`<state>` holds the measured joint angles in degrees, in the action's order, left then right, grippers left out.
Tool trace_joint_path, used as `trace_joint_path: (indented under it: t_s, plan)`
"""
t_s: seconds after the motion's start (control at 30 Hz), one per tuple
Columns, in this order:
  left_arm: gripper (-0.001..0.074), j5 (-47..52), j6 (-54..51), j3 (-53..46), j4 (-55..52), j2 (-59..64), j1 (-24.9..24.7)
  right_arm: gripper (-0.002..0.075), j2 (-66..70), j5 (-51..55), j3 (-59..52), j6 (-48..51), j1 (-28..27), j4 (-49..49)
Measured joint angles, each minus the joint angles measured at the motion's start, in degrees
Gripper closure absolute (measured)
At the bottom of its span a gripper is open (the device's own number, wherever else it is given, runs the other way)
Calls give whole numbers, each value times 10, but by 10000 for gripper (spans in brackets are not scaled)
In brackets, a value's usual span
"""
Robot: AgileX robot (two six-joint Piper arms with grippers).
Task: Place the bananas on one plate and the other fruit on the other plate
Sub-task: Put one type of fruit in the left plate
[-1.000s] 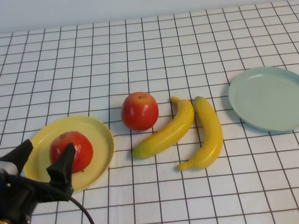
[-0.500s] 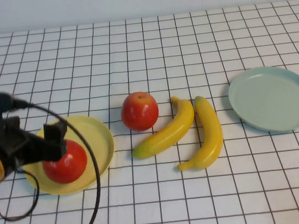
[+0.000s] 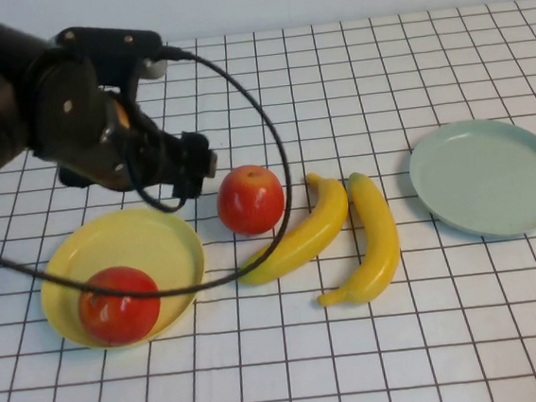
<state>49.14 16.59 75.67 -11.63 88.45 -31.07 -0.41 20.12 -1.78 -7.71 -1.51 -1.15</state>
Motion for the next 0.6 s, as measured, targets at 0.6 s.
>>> trace_joint_path:
  t_s: [0.6]
  plan:
    - [65, 21, -183, 116, 312, 167, 52, 742, 0, 0, 0, 0, 0, 0]
